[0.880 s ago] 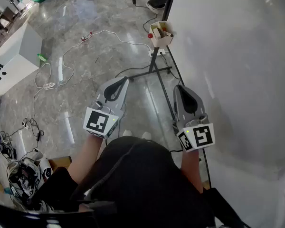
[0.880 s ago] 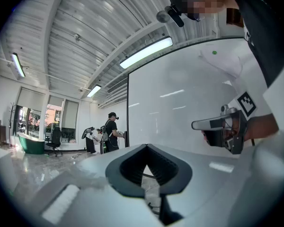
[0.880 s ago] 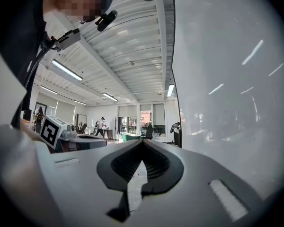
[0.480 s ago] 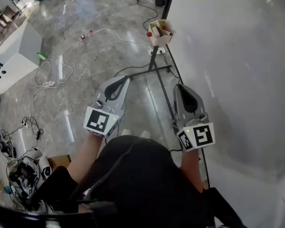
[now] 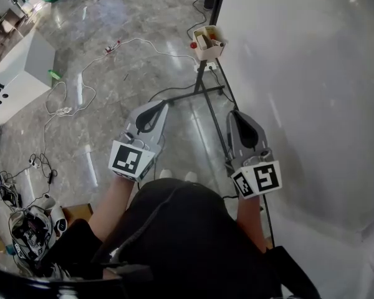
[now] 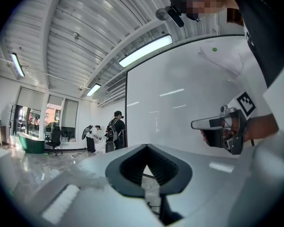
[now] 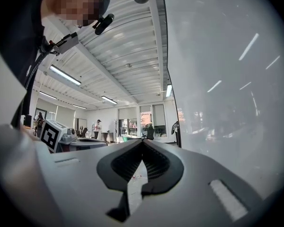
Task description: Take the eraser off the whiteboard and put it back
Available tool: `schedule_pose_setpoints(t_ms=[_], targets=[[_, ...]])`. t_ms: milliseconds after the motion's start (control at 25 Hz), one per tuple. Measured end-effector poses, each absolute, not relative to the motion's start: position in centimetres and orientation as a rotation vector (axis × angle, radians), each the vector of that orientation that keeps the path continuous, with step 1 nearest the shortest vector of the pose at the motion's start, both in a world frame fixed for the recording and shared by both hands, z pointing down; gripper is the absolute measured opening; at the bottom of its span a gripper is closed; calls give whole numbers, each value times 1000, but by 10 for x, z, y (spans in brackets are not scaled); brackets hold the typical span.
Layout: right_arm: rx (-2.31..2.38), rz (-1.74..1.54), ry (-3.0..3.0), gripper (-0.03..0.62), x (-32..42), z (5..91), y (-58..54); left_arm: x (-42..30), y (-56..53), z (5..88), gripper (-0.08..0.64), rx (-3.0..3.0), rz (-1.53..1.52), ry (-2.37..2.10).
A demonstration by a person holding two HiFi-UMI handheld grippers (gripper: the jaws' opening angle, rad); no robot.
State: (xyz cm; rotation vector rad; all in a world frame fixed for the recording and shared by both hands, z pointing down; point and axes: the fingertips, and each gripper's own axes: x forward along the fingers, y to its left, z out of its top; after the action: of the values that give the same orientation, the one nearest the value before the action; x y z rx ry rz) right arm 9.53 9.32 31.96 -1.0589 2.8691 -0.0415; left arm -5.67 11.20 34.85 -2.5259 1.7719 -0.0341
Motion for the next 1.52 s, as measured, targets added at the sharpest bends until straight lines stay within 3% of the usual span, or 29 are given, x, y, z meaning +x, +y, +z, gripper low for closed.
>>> schedule_pose_setpoints(t_ms=[1520], targets=[[-844,-108,3002,9,129,351,96,12,105,363,5,-2538,-84,1777]])
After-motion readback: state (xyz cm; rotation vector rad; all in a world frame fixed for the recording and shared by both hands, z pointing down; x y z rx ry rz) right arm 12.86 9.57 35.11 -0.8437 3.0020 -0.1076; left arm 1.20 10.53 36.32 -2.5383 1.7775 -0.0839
